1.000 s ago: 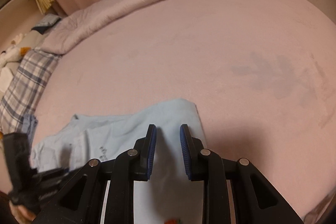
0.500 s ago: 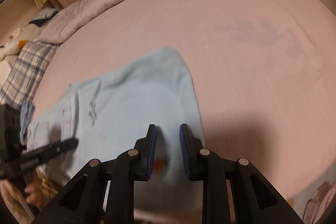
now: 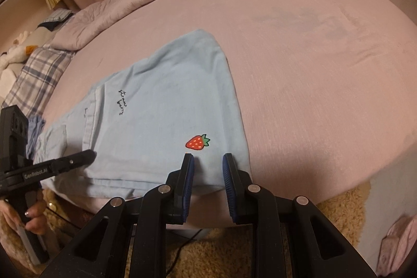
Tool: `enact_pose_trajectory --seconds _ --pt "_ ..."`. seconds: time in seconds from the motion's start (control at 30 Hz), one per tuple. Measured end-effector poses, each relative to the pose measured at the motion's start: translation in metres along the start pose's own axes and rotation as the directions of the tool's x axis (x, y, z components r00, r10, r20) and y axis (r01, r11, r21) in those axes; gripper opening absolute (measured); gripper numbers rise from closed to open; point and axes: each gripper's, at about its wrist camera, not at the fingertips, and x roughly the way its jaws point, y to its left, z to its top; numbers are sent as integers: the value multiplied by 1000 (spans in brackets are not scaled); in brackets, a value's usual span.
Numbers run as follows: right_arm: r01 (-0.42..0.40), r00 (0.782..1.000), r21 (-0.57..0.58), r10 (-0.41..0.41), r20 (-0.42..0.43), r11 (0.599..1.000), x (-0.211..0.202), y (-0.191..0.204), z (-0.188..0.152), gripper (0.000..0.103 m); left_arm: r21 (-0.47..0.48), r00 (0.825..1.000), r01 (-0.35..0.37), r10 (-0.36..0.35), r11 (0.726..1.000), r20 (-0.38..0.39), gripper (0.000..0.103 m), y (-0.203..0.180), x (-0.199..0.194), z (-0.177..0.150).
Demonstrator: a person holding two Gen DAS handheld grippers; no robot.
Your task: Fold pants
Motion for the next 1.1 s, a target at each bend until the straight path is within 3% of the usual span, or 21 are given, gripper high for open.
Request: enact_pose_trajectory --seconds 0.73,1.1 --pt "17 1000 9 -17 26 1000 9 9 -5 24 -39 1000 12 -11 999 2 24 4 -6 -15" --pt "46 998 14 -46 41 999 8 16 -9 24 -79 998 55 -55 995 1 25 11 -11 -20"
